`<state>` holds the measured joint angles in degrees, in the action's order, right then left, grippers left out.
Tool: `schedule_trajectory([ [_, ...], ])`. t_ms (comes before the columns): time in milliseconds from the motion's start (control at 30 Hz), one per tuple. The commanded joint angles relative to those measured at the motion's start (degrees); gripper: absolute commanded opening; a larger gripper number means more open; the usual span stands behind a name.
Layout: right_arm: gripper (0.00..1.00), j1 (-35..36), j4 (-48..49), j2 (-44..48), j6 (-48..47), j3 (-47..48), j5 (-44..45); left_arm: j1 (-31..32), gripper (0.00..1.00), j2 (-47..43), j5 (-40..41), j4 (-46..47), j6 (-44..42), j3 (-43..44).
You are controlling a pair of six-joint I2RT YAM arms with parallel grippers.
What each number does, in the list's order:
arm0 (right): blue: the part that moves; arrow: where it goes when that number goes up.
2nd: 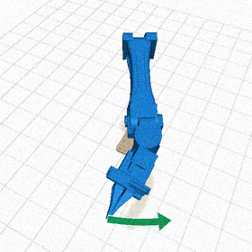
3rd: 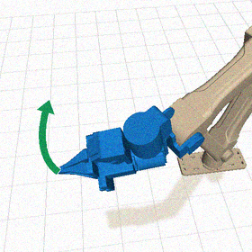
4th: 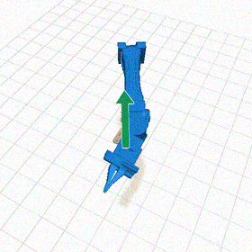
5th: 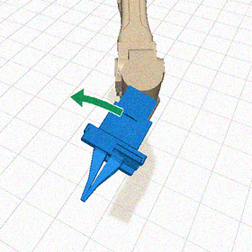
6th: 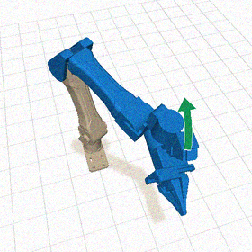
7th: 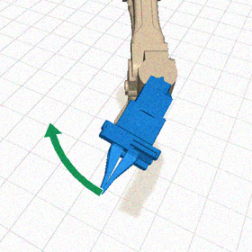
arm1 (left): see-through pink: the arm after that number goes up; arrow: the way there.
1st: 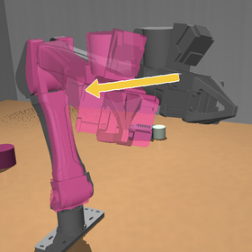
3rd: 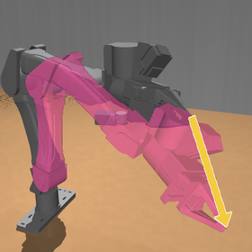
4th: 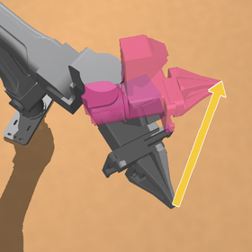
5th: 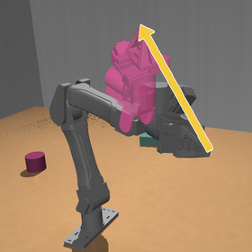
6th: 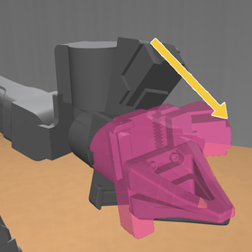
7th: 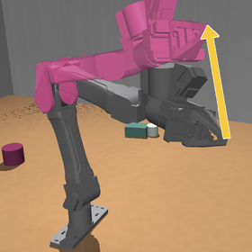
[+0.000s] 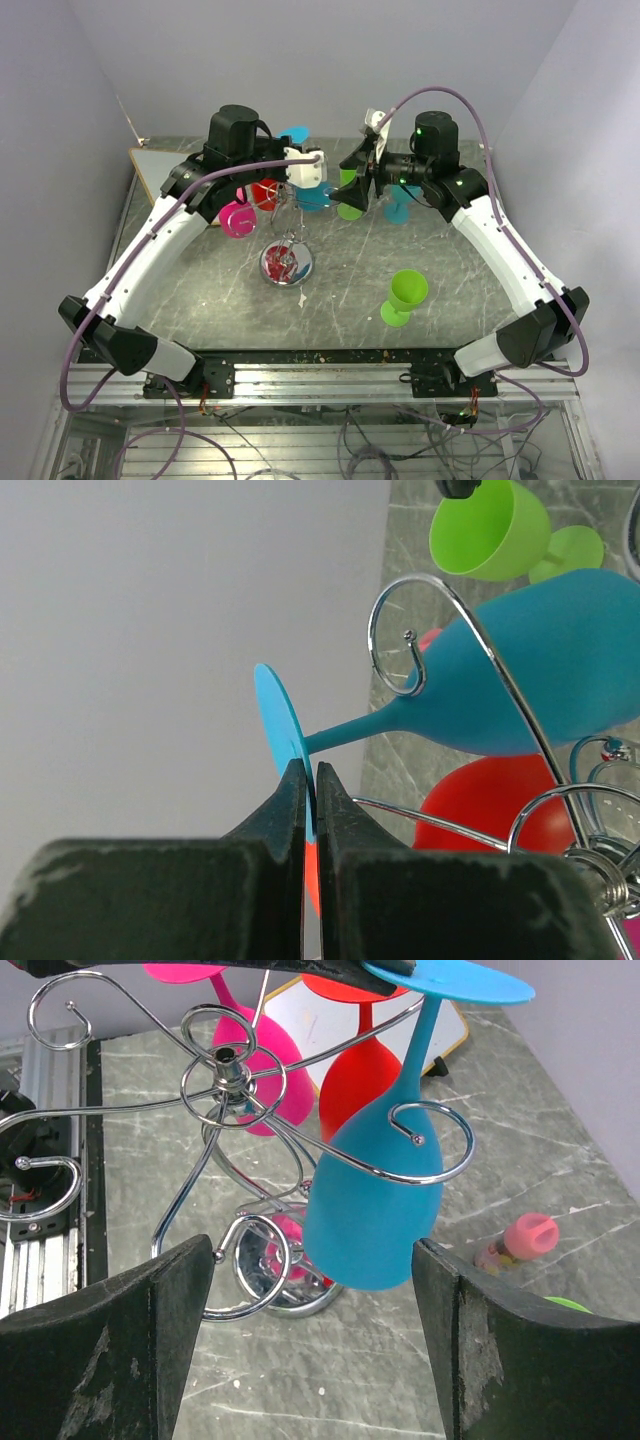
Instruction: Place the wine glass upside down on the wine glass rack
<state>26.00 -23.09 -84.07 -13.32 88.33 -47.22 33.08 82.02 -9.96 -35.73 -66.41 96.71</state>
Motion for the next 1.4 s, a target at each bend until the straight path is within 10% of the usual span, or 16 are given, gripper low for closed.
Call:
schedule_trajectory([
  [0,0.80,0.3,-4.8,0.6,-2.7,0.0,0.2,0.5,0.07,0.0,-3.9,-5.1,-1.7,2.0],
  [1367,0.68,0.2,-9.4,-6.8,-2.5,9.3,2.4,1.0,0.07,-1.7,-4.8,-15.9,-16.8,2.0],
])
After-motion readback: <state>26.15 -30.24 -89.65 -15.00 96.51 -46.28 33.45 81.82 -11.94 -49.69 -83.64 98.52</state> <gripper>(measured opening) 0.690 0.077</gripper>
